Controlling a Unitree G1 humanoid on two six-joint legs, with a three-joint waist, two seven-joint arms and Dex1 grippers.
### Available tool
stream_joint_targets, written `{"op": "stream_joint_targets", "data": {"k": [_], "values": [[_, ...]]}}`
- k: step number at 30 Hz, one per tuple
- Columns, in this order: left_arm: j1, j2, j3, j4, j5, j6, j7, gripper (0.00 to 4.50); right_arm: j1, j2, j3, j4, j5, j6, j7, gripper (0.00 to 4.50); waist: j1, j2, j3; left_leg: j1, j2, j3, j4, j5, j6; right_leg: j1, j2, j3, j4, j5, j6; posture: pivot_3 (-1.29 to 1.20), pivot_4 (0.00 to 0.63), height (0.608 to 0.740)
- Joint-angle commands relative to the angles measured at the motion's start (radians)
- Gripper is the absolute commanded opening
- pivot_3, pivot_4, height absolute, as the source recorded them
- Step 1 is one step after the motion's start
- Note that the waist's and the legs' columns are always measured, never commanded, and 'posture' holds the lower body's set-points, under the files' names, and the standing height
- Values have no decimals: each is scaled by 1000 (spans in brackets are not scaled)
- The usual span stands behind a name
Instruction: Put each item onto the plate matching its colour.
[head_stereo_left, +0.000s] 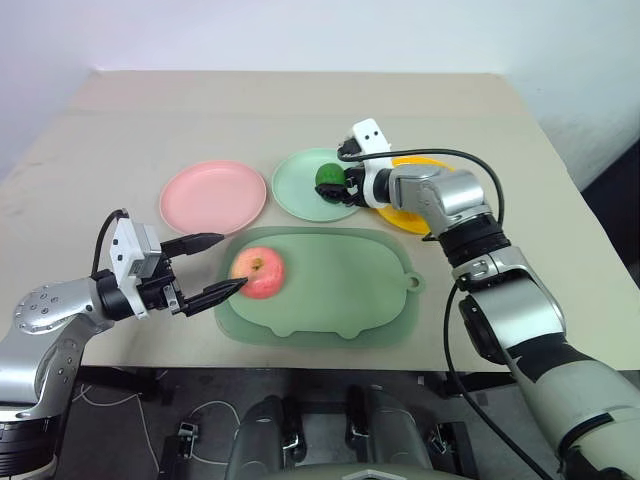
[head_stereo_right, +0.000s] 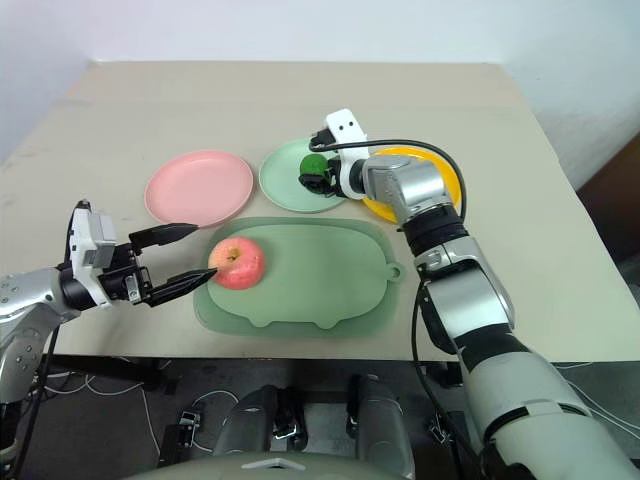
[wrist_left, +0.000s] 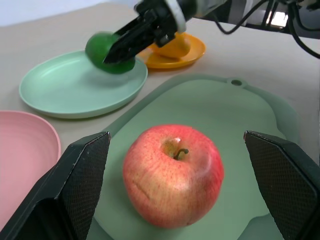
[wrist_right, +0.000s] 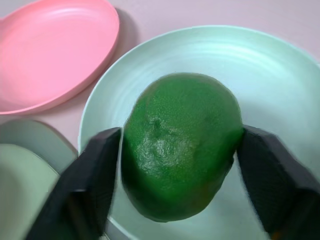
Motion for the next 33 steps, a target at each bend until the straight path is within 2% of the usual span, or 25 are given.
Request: {"op": "stream_joint_targets", "data": {"k": [1,5,9,14,18,23,26,29,33], "values": [[6,10,31,-53,-24,6,14,4500,-51,18,-34,39,-41,-59,32,4454,2,0,0,0,0,0,0,0,0,0,0,0,0,0,0,0,150,696],[13,10,29,-66,-26,10,24,4500,-63,37,-59,80,-71,-90,31,4454,1,0,0,0,-1,0,1,0,0,0,-2,0,2,0,0,0,150,696],[3,14,30,-51,-27,10,22,4500,-24,-22,-92,-76,-62,-34,81,4454,3,0,0,0,-1,-1,1,0,0,0,-3,1,3,0,0,0,150,696],[-3,13,32,-36,-23,6,16,4500,136,-83,-118,-408,-34,21,109,4454,3,0,0,1,-1,-2,1,0,0,0,-4,1,3,0,0,0,150,696],[0,8,38,-51,-35,19,29,4500,298,-143,-177,-743,73,141,155,4454,4,0,0,1,-1,-2,1,0,-1,0,-4,1,3,0,0,0,150,696],[13,4,42,-61,-38,22,40,4500,447,-212,-242,-1014,197,251,183,4454,4,0,0,2,-1,-2,1,0,-1,1,-4,1,3,0,0,0,150,696],[21,7,48,-40,-35,11,28,4500,517,-237,-255,-1087,241,256,204,4454,5,0,0,4,-1,-3,1,0,-1,2,-4,1,3,0,0,0,150,696],[24,6,48,-7,-10,-14,19,4500,605,-287,-211,-1127,223,214,242,4454,8,0,0,5,-1,-3,1,0,-1,3,-5,1,3,-1,0,0,150,696],[20,5,32,42,21,-49,-2,4500,632,-290,-180,-1124,189,184,209,4454,7,0,0,6,-1,-3,1,0,-1,4,-5,1,2,-1,0,0,150,696]]}}
